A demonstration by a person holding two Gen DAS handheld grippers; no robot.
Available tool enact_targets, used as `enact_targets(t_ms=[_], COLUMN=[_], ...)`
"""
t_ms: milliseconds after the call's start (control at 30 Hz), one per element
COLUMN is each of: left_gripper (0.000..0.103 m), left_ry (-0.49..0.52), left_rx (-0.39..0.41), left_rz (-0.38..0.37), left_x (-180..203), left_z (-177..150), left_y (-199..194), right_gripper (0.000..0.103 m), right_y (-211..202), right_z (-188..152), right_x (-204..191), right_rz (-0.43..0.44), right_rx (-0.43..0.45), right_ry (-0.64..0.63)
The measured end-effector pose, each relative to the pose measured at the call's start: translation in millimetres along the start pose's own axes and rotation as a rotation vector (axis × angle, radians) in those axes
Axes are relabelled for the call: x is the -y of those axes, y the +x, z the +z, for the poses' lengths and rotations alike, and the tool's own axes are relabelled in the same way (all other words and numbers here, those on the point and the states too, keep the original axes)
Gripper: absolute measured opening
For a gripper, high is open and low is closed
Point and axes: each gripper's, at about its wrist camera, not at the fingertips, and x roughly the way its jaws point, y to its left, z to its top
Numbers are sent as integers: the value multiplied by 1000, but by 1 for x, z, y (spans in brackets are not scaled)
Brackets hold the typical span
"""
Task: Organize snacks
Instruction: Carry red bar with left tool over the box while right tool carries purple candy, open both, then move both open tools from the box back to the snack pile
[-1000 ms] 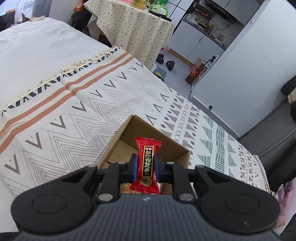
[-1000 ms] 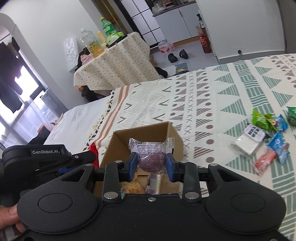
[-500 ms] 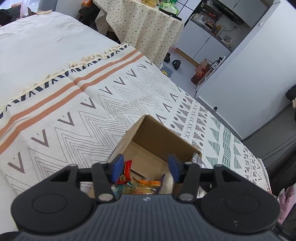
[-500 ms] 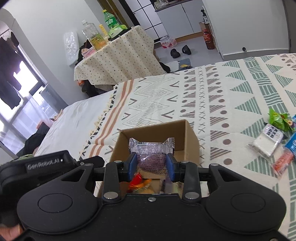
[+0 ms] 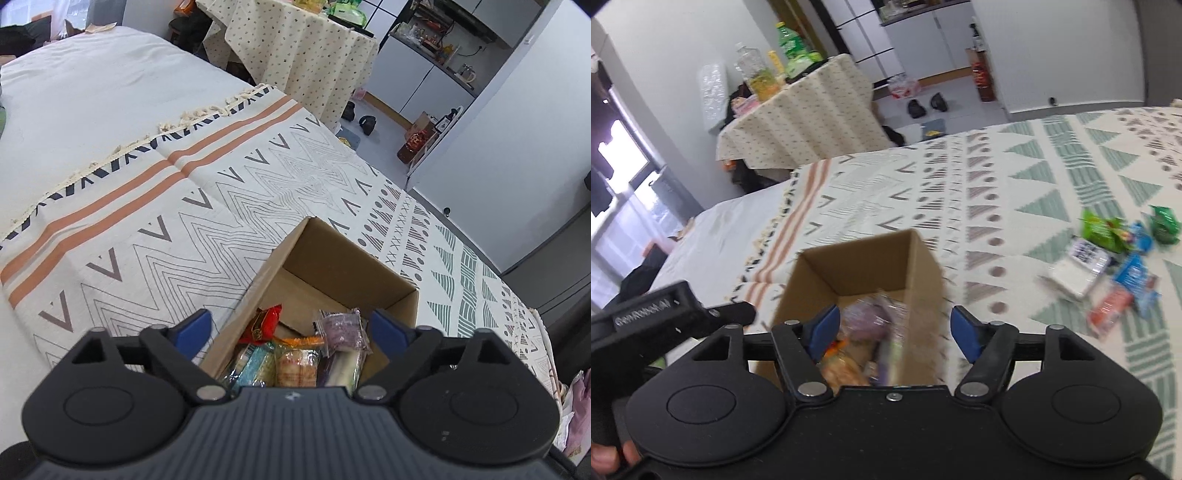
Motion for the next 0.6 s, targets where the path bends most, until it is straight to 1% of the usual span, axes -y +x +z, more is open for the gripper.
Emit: enact_targets(t_ms=[67,167,300,367,533,600], left_gripper=[103,103,103,103,103,103], left_ry=[16,28,43,45,82,95], left_rx=[9,8,5,12,35,43], left_rz=[4,-6,-23,-33,-47,-46], left_x=[3,9,17,22,38,44], left_z=[-4,-10,-16,-20,-27,-31], left_y=[-3,-5,-11,-16,-27,-31], right_gripper=[75,83,90,98,102,103], right_y=[-8,-20,-33,-40,-55,-61], right_z=[-2,-4,-4,-4,-2,-2], right_x=[7,13,20,23,35,40], right_rz=[-20,-50,-70,-77,-79,-86], right_rx=[13,41,73,92,114,124], right_ry=[10,6,11,7,11,5])
